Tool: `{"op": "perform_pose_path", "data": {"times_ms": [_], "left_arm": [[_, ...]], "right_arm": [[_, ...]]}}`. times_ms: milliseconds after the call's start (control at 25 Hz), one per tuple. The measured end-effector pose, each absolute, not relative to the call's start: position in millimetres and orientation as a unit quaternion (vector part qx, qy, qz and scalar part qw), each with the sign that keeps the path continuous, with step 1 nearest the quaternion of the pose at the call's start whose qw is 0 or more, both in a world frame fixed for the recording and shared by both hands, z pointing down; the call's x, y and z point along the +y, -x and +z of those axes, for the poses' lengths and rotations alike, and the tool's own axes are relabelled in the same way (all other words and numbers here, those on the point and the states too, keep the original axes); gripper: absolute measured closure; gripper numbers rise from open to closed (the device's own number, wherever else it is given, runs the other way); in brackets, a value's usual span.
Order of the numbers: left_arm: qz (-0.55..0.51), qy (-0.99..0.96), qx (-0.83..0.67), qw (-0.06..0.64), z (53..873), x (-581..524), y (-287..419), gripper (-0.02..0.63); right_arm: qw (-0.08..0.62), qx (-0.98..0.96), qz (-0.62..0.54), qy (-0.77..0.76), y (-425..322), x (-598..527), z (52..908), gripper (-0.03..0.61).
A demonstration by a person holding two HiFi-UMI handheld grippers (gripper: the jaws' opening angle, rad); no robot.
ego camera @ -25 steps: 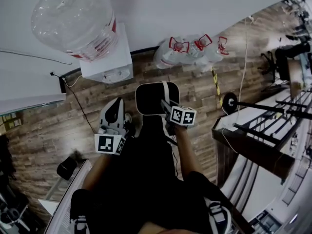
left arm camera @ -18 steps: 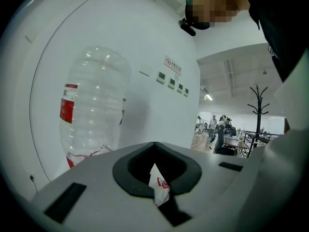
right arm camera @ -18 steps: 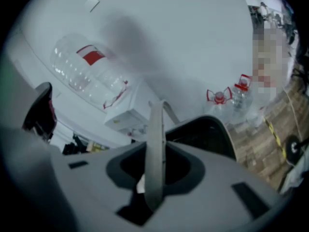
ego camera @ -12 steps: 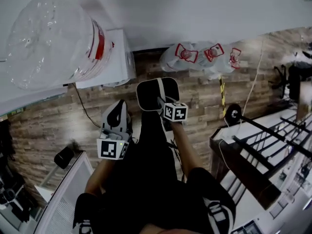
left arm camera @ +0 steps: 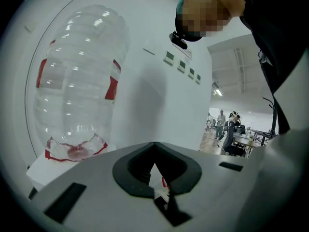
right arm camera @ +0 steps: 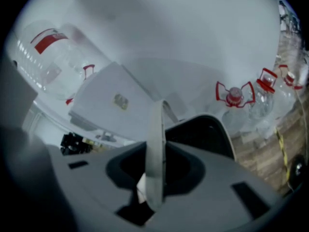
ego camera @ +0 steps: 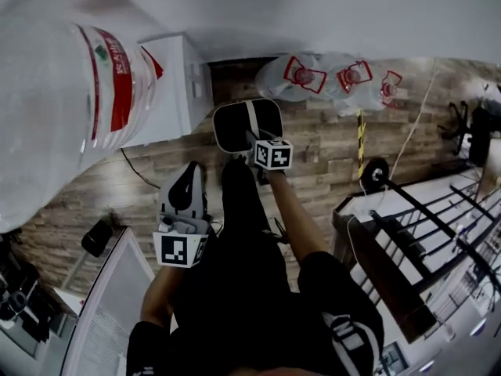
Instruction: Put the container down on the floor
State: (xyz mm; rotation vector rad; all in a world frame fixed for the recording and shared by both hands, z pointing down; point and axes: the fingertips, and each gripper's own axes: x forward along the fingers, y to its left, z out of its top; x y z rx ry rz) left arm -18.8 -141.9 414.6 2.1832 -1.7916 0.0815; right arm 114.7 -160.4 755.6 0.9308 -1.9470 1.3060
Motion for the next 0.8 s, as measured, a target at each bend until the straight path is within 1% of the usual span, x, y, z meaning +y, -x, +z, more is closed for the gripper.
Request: {"op": "perform_pose_path", "data": {"times_ms": [480, 800], "left_arm": [[0.024, -0.753, -0.628, 0.194, 482, -176, 3, 0.586], [0.026, -0.750, -0.629, 0.203, 516, -184, 2, 0.586]], "right_arm": [[0.316, -0.726, 0.495, -0.358, -98, -210, 885, 0.480], [0.306, -0.712, 0.506, -0.380, -88, -240, 953, 0.480]]}}
